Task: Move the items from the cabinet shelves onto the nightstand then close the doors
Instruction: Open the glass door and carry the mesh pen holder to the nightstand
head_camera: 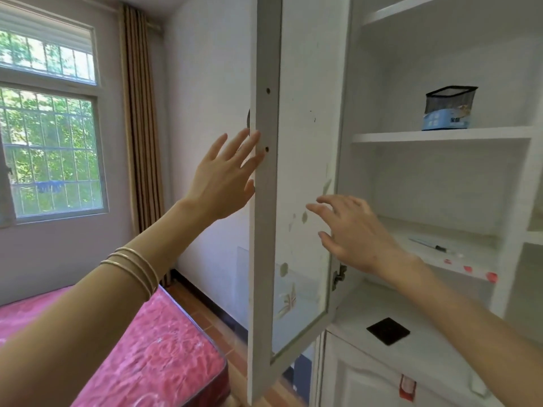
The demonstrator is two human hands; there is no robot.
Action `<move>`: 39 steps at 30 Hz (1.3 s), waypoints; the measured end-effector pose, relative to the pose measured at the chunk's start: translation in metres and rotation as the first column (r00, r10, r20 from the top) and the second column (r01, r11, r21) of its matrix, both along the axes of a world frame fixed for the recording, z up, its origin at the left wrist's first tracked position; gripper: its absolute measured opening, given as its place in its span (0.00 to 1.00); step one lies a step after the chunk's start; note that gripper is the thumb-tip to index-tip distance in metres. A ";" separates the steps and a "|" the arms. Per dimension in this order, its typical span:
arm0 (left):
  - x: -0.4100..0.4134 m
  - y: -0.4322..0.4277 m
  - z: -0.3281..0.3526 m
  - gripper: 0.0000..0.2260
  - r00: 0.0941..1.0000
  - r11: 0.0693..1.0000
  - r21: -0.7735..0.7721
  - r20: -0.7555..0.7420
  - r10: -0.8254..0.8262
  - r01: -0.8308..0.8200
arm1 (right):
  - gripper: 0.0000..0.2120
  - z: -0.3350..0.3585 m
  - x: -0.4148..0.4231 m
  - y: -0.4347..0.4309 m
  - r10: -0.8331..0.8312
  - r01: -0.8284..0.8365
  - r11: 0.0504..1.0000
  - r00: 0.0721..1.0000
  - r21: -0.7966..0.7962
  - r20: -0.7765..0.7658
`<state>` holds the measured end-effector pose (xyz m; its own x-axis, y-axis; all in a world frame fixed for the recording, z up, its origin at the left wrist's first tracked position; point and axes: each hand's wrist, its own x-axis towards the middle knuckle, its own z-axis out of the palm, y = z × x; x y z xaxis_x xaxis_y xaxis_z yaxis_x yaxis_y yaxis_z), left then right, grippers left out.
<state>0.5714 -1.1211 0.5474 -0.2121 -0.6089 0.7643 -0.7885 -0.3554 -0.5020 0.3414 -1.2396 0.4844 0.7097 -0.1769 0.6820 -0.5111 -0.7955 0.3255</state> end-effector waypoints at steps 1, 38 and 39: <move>-0.005 -0.002 -0.003 0.24 1.000 1.000 -0.011 -0.003 -0.029 0.029 | 0.22 -0.001 -0.004 -0.001 -0.011 0.011 1.000 1.000 0.000 0.007; -0.213 -0.310 -0.063 0.22 0.694 0.759 -0.133 -0.327 -0.641 0.638 | 0.23 0.016 -0.181 -0.202 -0.324 0.327 0.944 0.943 -0.038 0.075; -0.212 -0.319 -0.051 0.21 0.688 0.750 -0.154 -0.315 -0.654 0.643 | 0.22 0.027 -0.179 -0.205 -0.311 0.317 0.946 0.946 -0.066 0.088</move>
